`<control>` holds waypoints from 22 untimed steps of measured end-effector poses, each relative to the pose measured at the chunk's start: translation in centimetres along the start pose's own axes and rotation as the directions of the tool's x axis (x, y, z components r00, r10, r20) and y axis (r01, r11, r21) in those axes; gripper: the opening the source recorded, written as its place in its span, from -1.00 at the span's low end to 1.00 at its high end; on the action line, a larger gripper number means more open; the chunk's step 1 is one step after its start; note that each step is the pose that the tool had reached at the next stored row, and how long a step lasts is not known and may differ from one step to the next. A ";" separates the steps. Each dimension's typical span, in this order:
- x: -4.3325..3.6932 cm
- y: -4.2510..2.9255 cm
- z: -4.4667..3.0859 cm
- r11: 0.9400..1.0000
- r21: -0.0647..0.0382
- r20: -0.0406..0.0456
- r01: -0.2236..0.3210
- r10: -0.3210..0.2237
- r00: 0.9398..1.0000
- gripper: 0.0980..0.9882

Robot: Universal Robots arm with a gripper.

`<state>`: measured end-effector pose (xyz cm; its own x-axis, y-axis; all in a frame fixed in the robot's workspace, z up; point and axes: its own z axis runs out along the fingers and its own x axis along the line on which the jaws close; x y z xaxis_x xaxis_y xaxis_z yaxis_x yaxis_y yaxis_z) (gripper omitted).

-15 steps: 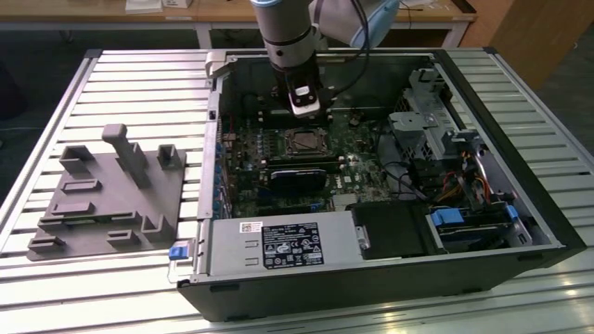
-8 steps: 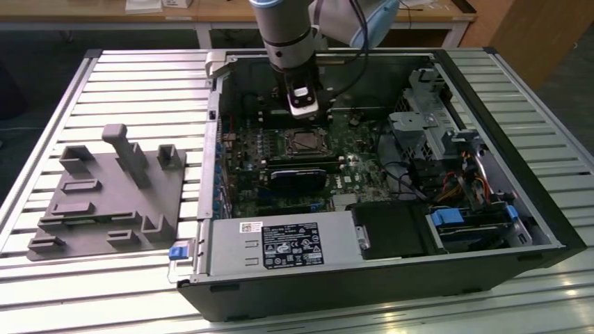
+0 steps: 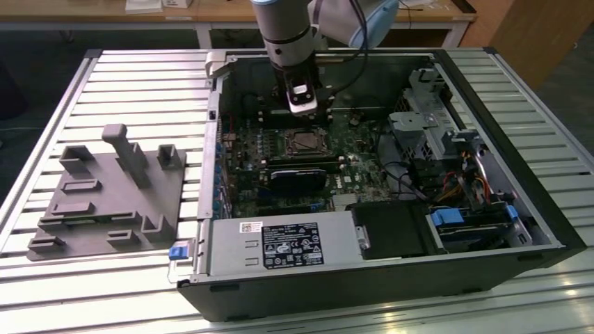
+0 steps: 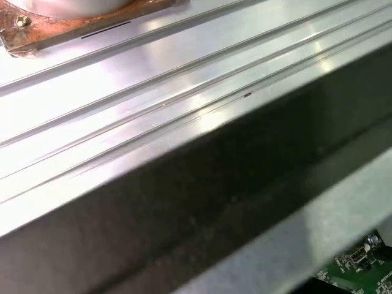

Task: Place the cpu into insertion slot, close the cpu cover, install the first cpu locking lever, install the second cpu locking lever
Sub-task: 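Install the first cpu locking lever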

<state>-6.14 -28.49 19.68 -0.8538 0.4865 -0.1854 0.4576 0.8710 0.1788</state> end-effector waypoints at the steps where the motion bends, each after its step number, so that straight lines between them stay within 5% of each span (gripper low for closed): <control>1: 0.01 -0.01 0.03 1.000 0.003 0.002 0.000 0.000 1.000 -0.98; 8: 0.06 -0.06 0.34 1.000 0.019 0.011 -0.003 0.003 1.000 -0.98; 22: 0.01 -0.01 0.05 1.000 0.019 0.012 -0.004 0.004 1.000 -0.98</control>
<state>-6.14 -28.49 19.63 -0.8490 0.4906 -0.1962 0.4657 0.8702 0.1609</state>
